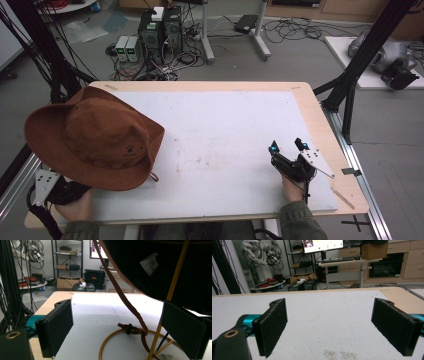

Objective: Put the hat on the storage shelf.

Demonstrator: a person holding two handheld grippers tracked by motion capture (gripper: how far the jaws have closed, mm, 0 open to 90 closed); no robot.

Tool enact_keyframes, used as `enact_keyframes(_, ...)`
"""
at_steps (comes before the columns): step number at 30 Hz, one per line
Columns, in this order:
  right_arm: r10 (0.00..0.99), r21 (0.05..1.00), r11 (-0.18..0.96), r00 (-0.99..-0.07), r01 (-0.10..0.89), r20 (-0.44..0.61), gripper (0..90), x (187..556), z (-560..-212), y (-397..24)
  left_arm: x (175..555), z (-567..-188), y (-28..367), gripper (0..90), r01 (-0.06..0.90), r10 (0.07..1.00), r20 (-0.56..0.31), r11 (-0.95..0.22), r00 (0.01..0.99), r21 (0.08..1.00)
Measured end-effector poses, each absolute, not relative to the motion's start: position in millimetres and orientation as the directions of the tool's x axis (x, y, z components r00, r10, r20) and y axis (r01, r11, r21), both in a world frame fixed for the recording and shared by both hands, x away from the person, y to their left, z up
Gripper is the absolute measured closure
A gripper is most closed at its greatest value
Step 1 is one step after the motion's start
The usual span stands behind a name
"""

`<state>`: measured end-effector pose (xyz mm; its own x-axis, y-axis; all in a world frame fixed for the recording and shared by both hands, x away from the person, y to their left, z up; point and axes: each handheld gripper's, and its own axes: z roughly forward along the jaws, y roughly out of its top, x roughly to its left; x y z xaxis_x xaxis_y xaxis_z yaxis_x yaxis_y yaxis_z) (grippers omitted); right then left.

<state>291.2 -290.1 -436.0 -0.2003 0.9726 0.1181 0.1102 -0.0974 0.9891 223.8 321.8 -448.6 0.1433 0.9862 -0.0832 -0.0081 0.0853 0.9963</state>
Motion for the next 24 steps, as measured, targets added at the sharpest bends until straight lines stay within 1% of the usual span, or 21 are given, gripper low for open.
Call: enact_keyframes(24, 0.972, 0.988, -0.104, -0.199, 0.114, 0.125, 12.8, 293.0, -437.7, -289.8, 225.1, -450.3, 323.2, 11.3, 0.001, 0.986, -0.085, 0.086, 0.147, 0.996)
